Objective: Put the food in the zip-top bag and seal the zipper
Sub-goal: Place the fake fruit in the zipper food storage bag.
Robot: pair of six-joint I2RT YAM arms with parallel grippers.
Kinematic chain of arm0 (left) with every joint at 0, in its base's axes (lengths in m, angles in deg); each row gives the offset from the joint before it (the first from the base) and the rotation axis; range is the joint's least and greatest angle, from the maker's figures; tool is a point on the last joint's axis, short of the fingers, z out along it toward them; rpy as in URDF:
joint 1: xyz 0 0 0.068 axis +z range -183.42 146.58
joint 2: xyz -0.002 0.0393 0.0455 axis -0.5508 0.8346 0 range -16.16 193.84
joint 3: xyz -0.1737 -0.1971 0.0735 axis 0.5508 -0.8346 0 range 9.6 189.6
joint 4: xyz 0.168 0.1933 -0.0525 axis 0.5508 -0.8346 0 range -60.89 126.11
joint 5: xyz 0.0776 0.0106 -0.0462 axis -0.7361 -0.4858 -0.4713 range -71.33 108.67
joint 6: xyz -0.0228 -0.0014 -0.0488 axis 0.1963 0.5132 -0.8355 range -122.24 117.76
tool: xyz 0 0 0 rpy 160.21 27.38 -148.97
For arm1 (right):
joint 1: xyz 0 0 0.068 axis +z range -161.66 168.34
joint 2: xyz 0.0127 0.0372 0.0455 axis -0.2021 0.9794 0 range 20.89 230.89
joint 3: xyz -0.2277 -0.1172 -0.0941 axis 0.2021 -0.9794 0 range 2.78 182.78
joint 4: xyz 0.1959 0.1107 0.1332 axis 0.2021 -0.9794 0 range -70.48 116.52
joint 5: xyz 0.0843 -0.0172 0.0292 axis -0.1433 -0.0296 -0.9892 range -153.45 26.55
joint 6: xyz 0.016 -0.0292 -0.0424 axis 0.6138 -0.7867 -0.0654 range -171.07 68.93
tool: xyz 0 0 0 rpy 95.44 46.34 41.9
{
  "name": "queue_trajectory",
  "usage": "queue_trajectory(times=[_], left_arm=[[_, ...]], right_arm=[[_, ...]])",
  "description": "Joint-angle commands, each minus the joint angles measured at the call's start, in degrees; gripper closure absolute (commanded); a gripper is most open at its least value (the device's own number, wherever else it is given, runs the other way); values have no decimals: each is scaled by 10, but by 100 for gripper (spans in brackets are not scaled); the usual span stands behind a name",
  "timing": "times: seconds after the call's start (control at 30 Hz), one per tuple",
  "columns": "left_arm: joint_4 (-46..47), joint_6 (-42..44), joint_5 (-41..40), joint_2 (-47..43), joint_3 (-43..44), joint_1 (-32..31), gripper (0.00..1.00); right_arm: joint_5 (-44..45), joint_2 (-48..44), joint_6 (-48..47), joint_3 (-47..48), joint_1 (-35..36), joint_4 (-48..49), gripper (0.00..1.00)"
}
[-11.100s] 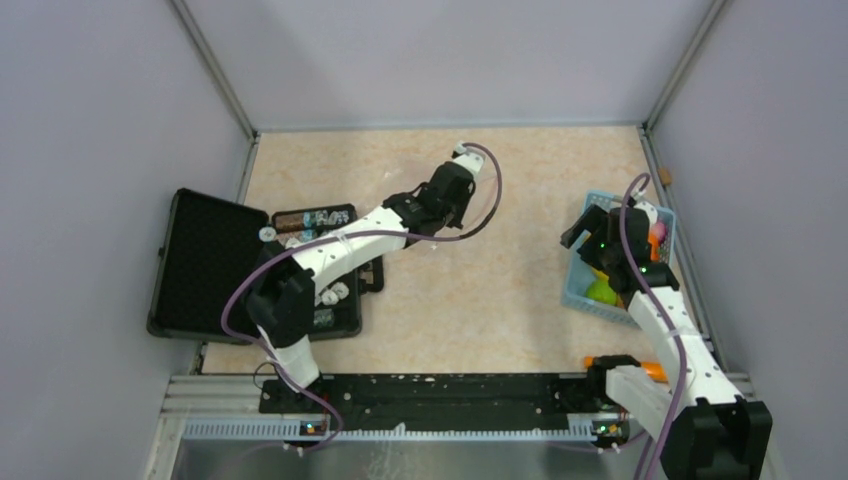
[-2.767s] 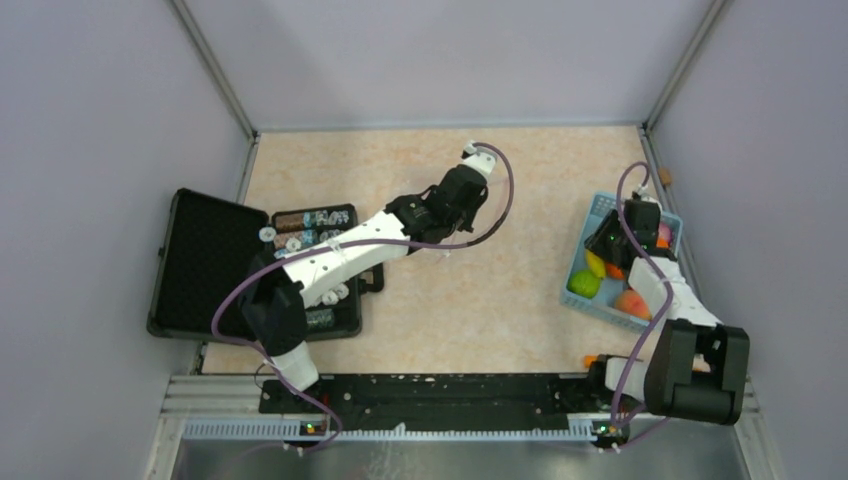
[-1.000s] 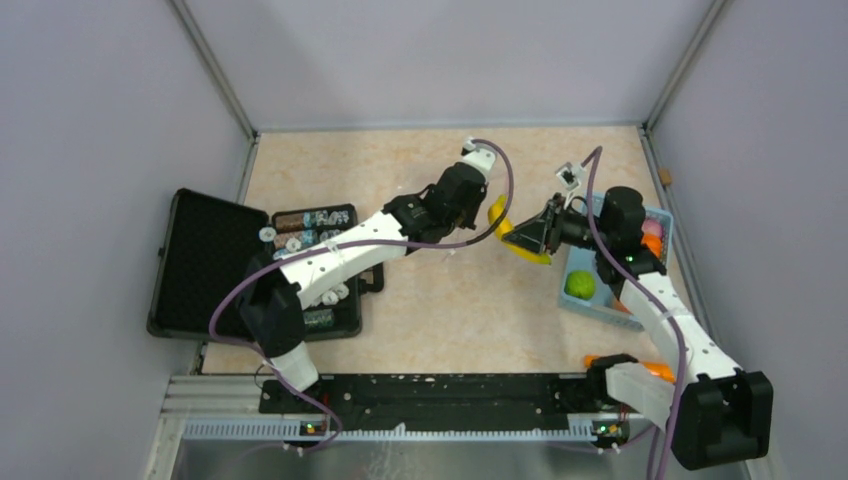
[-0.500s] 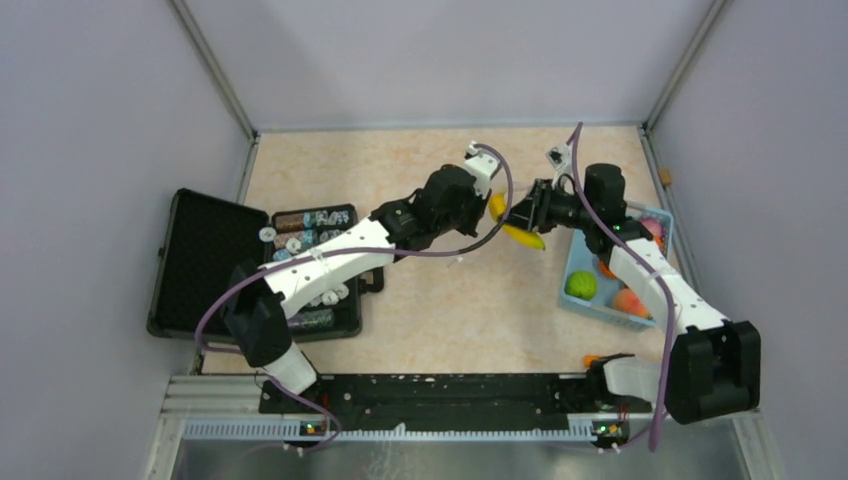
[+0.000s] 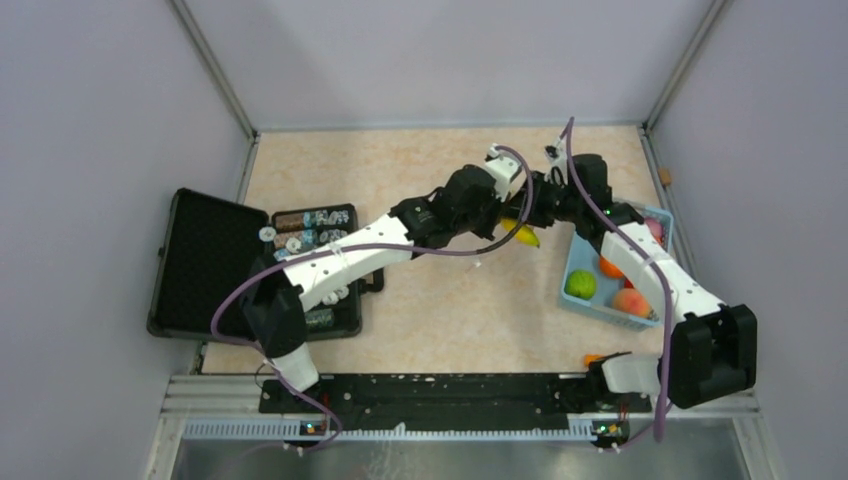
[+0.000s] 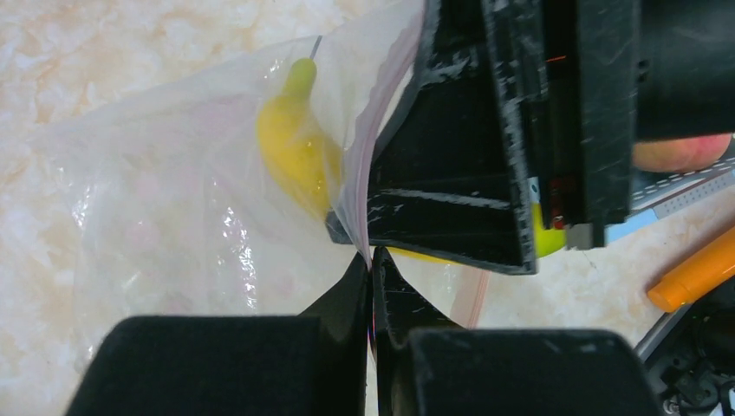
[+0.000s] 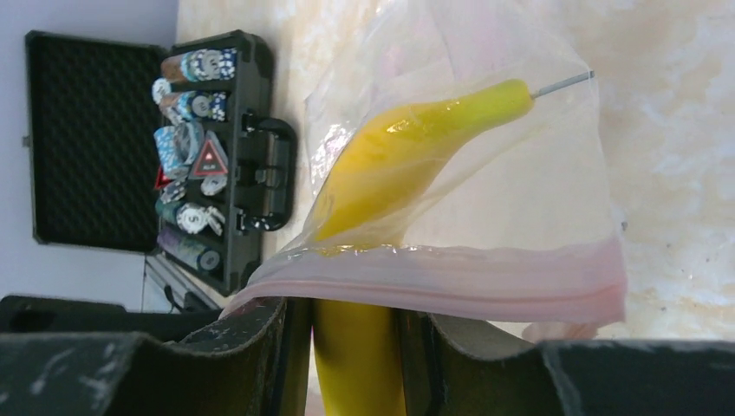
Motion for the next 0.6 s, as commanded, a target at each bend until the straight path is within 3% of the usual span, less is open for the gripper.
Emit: queue_trajectory(times=[0.0, 0.13, 0.4, 0.57], left_arm=[[-8, -41, 10, 9, 39, -9, 100], [4, -54, 0, 4, 39, -10, 100], [-1, -60, -39, -7, 32, -9, 100], [-7, -71, -72, -10, 28, -5, 100]], right_arm=[[98, 23, 18, 46, 30, -36, 80], [139, 32, 26, 50, 44, -49, 75], [135, 2, 43, 29, 44, -8, 51], [128, -20, 33, 20, 43, -2, 47]])
